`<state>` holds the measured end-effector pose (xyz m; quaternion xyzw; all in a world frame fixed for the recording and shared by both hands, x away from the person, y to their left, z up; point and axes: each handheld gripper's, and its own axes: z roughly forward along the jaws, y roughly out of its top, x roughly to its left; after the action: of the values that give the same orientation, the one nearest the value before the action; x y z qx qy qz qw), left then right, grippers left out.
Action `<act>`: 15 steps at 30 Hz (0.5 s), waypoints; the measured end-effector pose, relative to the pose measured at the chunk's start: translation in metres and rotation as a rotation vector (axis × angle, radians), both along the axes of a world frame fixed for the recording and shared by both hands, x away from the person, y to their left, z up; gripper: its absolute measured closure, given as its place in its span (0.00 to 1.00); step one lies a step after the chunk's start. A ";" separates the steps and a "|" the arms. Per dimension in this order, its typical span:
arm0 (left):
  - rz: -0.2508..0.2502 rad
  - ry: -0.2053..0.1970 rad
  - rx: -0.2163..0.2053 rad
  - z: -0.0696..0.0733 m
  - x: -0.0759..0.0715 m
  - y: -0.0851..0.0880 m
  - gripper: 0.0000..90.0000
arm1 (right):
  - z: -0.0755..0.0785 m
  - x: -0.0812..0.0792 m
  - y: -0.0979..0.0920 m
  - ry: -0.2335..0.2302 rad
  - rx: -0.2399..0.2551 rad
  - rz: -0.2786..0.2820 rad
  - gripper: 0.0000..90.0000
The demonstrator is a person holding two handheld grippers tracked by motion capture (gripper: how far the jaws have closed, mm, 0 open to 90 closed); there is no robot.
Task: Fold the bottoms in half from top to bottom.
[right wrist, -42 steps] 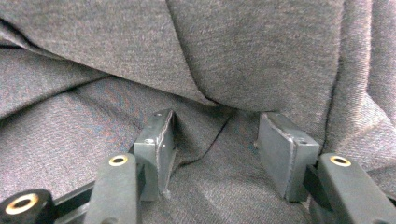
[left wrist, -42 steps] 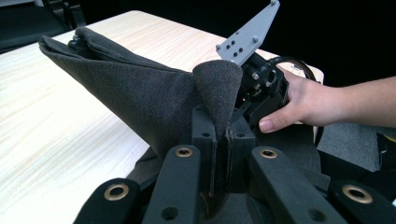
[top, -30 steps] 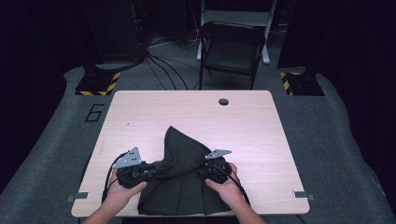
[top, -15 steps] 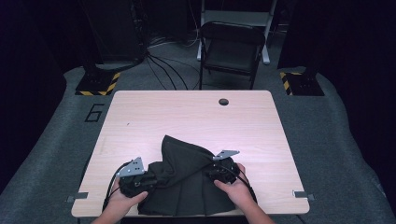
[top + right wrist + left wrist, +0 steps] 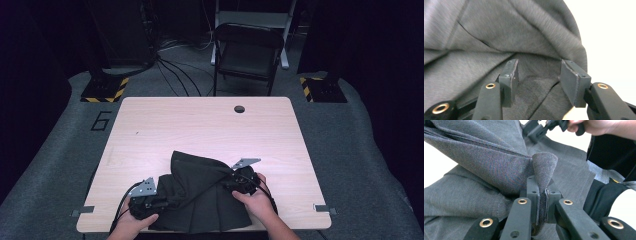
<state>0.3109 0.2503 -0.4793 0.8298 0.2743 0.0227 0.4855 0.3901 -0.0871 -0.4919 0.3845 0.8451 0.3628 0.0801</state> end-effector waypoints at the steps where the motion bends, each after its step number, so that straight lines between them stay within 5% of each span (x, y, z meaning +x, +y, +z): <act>1: 0.003 -0.008 0.011 -0.002 0.000 0.000 0.94 | 0.008 0.000 -0.002 -0.009 0.024 -0.003 0.54; 8: -0.002 0.002 0.043 -0.009 -0.001 -0.002 0.94 | 0.028 0.012 0.003 -0.035 0.064 -0.005 0.48; 15: 0.009 0.020 0.048 -0.017 -0.001 -0.001 0.94 | 0.040 0.029 0.035 -0.063 0.097 0.027 0.51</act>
<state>0.3100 0.2492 -0.4966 0.8401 0.2824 0.0231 0.4625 0.4190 -0.0517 -0.4520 0.3648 0.8288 0.4160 0.0829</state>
